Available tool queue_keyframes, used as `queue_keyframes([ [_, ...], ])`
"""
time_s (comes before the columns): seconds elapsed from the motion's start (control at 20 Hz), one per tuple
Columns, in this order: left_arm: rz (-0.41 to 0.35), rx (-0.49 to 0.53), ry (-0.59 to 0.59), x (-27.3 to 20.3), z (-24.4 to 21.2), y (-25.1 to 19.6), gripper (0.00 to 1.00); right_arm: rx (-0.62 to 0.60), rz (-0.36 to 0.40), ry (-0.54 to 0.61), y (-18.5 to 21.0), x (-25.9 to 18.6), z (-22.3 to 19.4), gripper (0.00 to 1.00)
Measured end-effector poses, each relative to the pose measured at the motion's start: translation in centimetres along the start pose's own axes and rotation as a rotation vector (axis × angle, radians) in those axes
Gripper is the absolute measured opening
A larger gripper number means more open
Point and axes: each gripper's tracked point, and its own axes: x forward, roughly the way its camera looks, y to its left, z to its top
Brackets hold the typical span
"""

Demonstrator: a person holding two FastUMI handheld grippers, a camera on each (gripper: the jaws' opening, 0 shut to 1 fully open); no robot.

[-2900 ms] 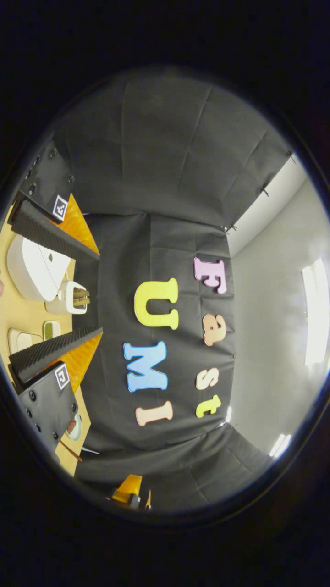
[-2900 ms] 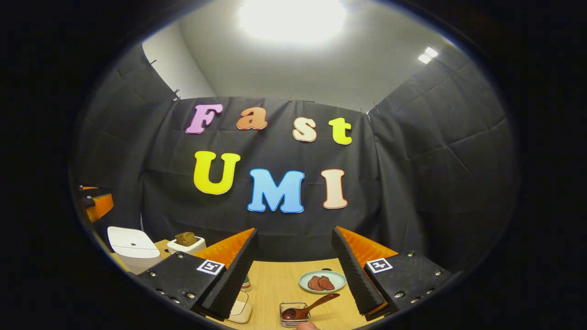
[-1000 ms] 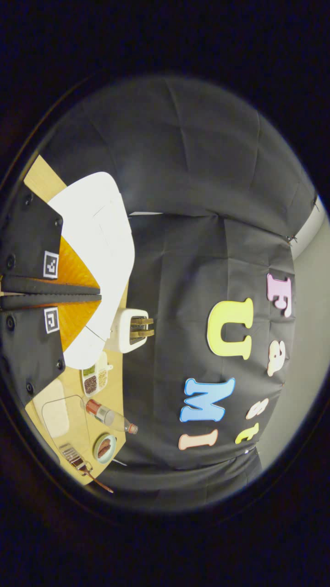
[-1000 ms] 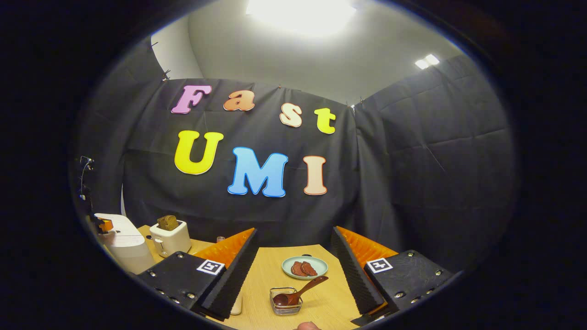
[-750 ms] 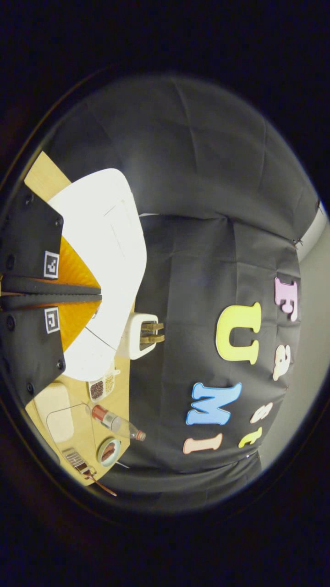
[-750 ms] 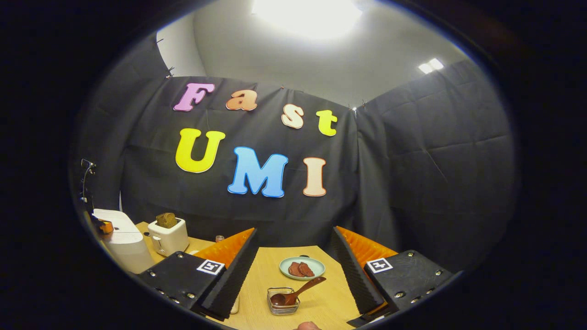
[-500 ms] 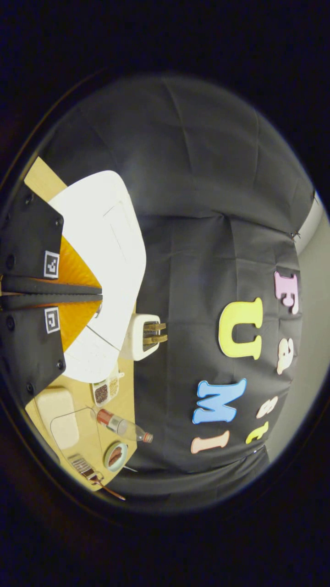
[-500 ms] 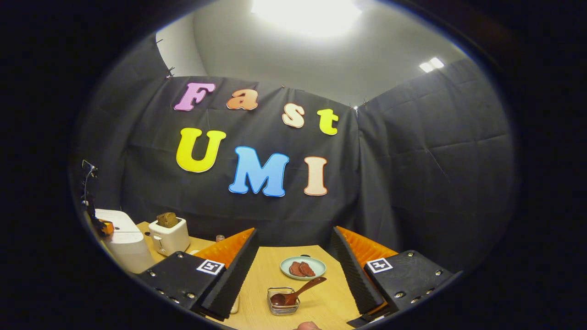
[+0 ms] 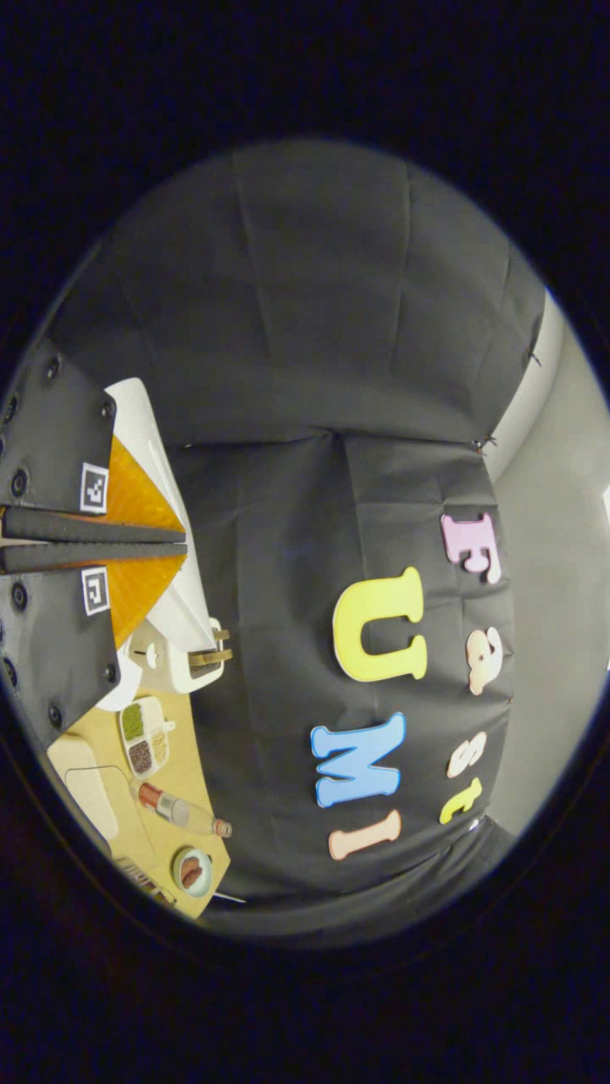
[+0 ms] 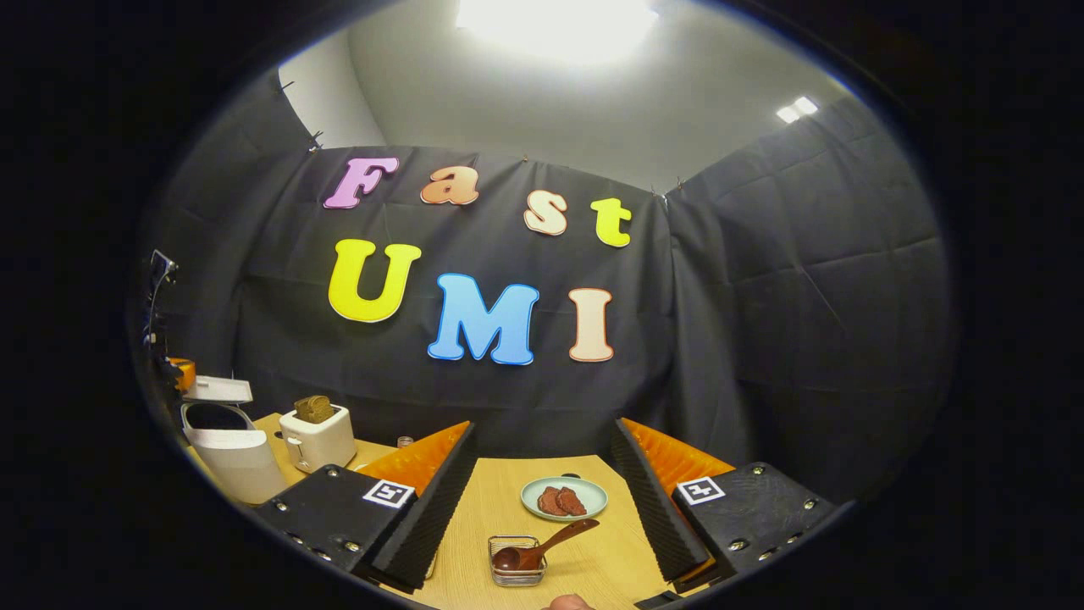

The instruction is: Close the left gripper, press the button to open the rice cooker; take a wooden spoon from the chopstick holder with the right hand, scoop a spoonful of rice and pour it into the rice cooker, then put the wooden spoon back into the chopstick holder.

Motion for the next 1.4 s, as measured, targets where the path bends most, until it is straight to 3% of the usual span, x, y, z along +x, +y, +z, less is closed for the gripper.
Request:
queue_keyframes([
  [0.2,-0.01,-0.036,-0.053,-3.0,3.9,-0.9,0.14,0.027,0.022,-0.002,-1.1,1.1,-0.6,0.97],
  [0.25,-0.01,-0.043,-0.078,-3.9,5.2,-1.2,0.34,0.031,0.026,0.006,-1.5,1.3,-1.1,0.97],
  [0.3,-0.017,-0.052,-0.106,-4.7,6.3,-1.8,0.42,0.034,0.031,0.014,-1.8,1.6,-1.5,0.97],
  [0.45,-0.034,-0.075,-0.157,-7.1,9.1,-3.5,0.87,0.055,0.035,0.047,-2.7,2.7,-3.1,0.97],
  [0.7,-0.055,-0.16,-0.191,-10.5,11.6,-6.2,0.97,0.068,0.044,0.098,-4.3,5.0,-7.0,0.97],
  [1.4,-0.027,-0.034,-0.169,-16.1,12.7,-8.4,0.97,0.327,0.111,0.463,-4.1,7.8,-20.6,0.99],
])
